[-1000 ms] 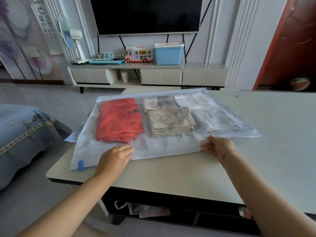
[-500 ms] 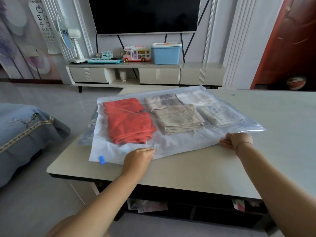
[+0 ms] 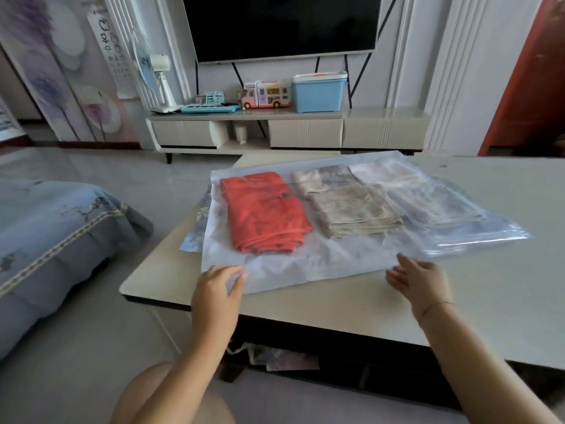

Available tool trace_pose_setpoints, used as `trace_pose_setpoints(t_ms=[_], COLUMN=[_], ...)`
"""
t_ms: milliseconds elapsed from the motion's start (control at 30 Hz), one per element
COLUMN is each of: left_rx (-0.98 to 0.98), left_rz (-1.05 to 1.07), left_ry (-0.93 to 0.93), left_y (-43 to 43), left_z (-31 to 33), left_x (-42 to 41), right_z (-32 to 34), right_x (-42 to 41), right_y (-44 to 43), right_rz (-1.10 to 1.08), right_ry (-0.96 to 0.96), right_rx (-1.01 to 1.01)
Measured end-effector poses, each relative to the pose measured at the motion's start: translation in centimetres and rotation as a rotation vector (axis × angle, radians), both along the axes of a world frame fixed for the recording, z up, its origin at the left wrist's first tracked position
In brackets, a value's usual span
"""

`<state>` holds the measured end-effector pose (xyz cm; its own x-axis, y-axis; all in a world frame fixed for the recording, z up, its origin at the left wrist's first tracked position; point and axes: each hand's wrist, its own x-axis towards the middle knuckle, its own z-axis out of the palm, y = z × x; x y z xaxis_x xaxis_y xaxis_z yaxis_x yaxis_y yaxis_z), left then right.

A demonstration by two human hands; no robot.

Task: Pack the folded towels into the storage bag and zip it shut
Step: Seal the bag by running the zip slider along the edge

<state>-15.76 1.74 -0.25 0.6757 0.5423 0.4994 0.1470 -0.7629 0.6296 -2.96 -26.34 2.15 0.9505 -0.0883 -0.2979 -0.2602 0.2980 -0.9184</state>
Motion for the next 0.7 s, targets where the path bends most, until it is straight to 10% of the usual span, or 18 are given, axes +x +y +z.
trace_pose_setpoints(t_ms=[200, 701], left_rx=[-0.527, -1.015], left_rz=[0.253, -0.091], left_ry=[0.223, 0.222], left_y=[7.4, 6.2], left_z=[0.5, 3.0], left_x=[-2.5, -1.7], right_z=[-0.8, 0.6], right_x=[-8.5, -10.3], right_y=[13.7, 22.6], right_rz=[0.592, 0.69], right_ry=[0.221, 0.367], right_rx=[0.246, 0.251])
